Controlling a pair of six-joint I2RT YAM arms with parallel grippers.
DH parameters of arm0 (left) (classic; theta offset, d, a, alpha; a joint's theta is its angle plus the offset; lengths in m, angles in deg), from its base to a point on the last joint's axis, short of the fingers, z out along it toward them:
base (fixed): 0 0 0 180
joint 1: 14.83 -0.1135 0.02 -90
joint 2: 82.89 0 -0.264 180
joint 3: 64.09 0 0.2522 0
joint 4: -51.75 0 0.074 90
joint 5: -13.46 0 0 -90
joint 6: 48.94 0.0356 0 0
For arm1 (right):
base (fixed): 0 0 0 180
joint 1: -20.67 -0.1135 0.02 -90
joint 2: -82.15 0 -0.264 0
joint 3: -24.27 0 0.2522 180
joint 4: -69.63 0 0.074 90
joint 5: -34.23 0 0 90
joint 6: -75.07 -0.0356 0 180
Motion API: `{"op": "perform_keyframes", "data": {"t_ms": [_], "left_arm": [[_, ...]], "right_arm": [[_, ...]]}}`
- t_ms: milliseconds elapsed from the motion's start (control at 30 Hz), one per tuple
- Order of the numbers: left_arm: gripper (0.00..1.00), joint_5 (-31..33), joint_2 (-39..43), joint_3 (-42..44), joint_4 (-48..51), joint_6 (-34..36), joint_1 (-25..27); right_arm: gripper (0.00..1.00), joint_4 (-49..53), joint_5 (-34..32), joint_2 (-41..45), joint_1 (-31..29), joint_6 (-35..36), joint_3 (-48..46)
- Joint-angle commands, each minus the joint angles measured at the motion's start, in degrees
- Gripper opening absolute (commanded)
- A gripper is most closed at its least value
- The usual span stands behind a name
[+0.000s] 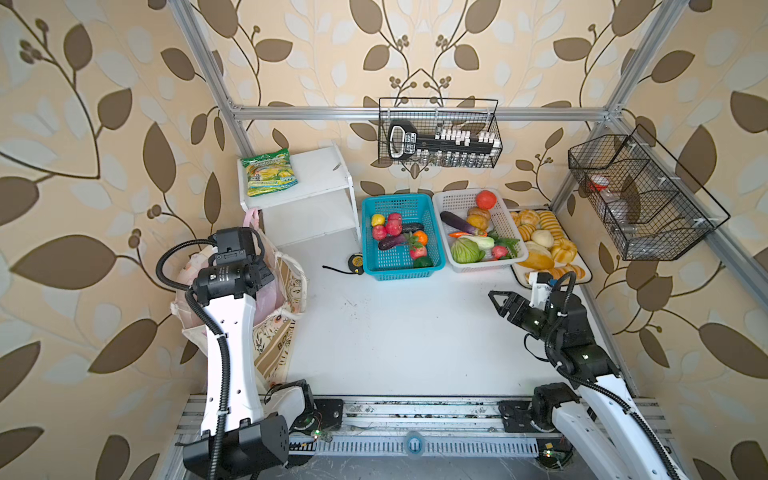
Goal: Place the mixed food into the grocery bags and tie them
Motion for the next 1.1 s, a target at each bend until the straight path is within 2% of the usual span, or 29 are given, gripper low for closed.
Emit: {"op": "perform_keyframes", "data": {"t_ms": [0,167,400,500,633,700,833,933,1067], "left_arm": [[0.0,-6.32,-2.2,4.36,-2.01,-5.06,-2.74],[0.01,-11.69,-3.67,11.4,-6.44,-7.63,-6.39],[0.06,-19.1,-3.76,8.26,-4.24,-9.14,-6.5],[0.1,-18.48,-2.21,8.57,-4.81,-11.32,-6.81],[0.43,-20.9,-1.78,9.61,-6.09,-10.9,-6.84],[0.52,-19.06,-1.23,6.85,-3.85,-9.81,-6.79],[0.76,-12.01,3.46,1.46,-2.61,-8.67,-6.75],[0.83,-10.74,4.53,-2.16,-1.2,-7.5,-5.91],[0.87,-11.23,4.49,-6.57,-0.06,-6.31,-4.61]], "right_arm": [[0.74,2.37,-0.49,0.6,-0.19,1.61,1.78],[0.74,3.49,-1.08,1.34,-0.09,1.93,1.34],[0.74,3.7,-1.7,1.46,-0.14,1.67,1.0],[0.74,3.49,-1.41,1.19,-0.13,1.32,1.13],[0.74,4.11,-1.3,1.39,-0.13,1.94,1.62],[0.74,4.91,-1.65,1.69,-0.14,2.25,2.0],[0.74,4.59,-2.14,2.69,-0.14,1.68,1.37],[0.74,4.11,-2.14,2.17,-0.12,1.67,1.26],[0.74,4.11,-1.53,1.04,-0.14,1.75,1.79]]}}
